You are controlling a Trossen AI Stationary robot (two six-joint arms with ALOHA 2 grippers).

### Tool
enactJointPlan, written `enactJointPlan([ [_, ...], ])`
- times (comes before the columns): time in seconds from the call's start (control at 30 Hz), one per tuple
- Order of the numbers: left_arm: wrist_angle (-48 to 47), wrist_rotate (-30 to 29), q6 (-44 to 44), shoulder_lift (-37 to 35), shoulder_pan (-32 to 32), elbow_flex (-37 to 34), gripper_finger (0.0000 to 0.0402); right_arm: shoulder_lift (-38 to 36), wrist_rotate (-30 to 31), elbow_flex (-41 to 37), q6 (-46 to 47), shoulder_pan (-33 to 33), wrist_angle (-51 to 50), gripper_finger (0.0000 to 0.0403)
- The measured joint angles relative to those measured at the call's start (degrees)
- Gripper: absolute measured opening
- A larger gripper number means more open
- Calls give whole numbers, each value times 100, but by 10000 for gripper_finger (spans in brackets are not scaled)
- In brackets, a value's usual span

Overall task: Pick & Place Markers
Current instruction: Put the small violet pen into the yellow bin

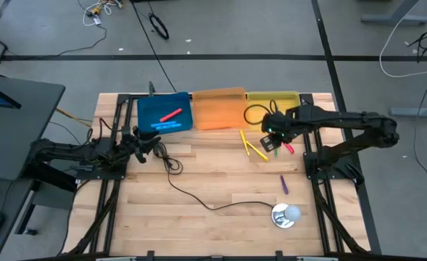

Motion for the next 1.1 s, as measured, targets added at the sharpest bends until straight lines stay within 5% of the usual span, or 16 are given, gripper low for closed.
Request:
enactJointPlan([
  [0.57,0,0,0,0,1,0,200,-890,-381,-1229,3131,1941,-85,165],
  [1.1,0,0,2,0,1,0,200,-944,-855,-1467,2667,1901,46,165],
])
